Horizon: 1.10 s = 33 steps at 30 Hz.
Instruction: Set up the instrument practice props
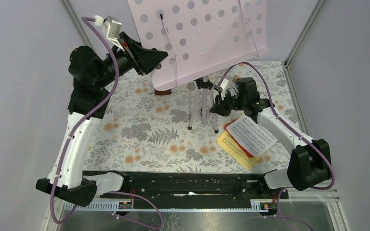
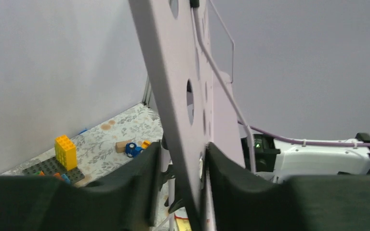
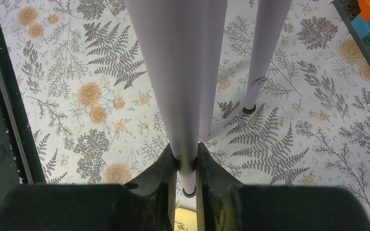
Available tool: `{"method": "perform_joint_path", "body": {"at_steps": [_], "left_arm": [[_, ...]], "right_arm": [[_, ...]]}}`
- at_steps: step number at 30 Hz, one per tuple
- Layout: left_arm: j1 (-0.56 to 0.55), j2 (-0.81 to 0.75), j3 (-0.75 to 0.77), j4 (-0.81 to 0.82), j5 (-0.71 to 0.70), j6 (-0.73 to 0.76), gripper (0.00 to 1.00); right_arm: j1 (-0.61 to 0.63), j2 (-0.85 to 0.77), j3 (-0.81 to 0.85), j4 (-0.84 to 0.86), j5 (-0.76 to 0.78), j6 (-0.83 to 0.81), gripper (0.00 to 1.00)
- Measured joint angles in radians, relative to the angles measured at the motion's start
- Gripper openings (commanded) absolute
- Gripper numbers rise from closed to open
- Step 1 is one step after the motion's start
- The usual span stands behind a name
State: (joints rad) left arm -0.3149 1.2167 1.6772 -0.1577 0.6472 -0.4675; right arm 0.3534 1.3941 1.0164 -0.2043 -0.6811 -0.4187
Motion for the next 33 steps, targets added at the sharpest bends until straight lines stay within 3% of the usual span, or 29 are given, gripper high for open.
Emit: {"method": "perform_joint_path", "body": {"at_steps": [3,8,24,33], "left_arm": [[0.003,-0.005,-0.037,-0.015,0.005,0.027,0.62],[0.004,-0.008,-0.063,-0.044,0.021,0.068,0.98],[0.006,-0.222,-0.154,-0.31,0.216,0.413,0.99],[0.007,-0.382,-0.452,-0.338,0.114,0.57,0.97]], "right_arm": [[0.0,0.001,-0.001,0.006,0.002,0.008,0.0],[0.001,0.002,-0.011,0.027,0.0,0.015,0.0],[0.001,0.006,-0.014,0.042,-0.002,0.027,0.0],[0.001,0.004,-0.014,0.042,-0.001,0.039,0.0]]}}
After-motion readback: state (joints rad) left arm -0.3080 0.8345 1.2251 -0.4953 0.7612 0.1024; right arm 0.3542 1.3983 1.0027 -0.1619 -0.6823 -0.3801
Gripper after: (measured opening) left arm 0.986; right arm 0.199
